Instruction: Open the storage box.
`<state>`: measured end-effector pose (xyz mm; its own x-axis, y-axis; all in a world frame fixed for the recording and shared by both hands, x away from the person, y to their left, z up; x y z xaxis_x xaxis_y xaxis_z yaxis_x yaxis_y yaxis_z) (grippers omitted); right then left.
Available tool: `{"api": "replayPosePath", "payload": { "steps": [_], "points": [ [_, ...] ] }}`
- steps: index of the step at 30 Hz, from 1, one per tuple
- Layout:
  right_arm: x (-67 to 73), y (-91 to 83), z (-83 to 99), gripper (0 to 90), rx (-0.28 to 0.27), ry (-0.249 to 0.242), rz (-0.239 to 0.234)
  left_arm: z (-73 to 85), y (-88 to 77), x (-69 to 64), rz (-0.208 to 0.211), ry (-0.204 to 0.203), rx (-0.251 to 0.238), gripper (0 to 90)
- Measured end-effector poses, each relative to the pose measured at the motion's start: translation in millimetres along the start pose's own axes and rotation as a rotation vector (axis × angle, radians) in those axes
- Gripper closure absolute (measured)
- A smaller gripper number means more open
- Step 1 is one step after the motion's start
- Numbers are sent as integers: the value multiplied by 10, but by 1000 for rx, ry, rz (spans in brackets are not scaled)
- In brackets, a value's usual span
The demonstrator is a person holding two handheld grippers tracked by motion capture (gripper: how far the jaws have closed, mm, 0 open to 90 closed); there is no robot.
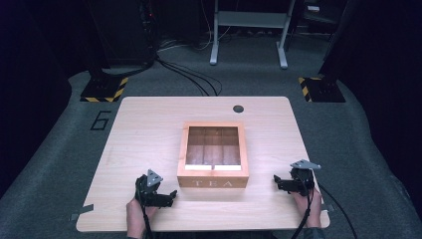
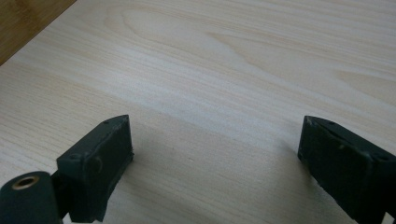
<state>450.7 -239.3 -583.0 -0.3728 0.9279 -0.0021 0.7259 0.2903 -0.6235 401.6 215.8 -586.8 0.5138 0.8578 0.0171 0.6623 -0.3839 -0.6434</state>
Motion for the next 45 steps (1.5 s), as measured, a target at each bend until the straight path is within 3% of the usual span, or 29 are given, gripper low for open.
{"api": "replayPosePath", "payload": {
  "steps": [13,16,20,27,39,45],
  "points": [
    [0,-1,0,94,1,0,0,1,3,-1,4,-8,3,3],
    [0,0,0,94,1,0,-1,-7,-6,-5,10,5,-5,4],
    [0,-1,1,94,1,0,-1,-32,-15,-23,31,-21,-31,8],
    [0,-1,1,94,1,0,-1,-254,-120,-97,67,-19,-98,6],
    [0,-1,1,95,1,0,-1,-531,-186,-162,68,7,-165,24],
    [0,0,0,94,0,0,-1,-578,-179,-195,69,23,-164,51]
  ]
}}
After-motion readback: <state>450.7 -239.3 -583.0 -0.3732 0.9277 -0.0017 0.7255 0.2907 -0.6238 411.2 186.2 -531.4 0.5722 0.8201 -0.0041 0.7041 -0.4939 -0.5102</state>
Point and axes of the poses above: each handheld gripper's, and its own axes: y roughly forward along the jaws, z roughly out of its underside, x roughly to its left, the point moved 8 cm from there along y, roughly forward along the jaws, and after that the axes turned 4 degrees about -x, right-handed, at the moved point
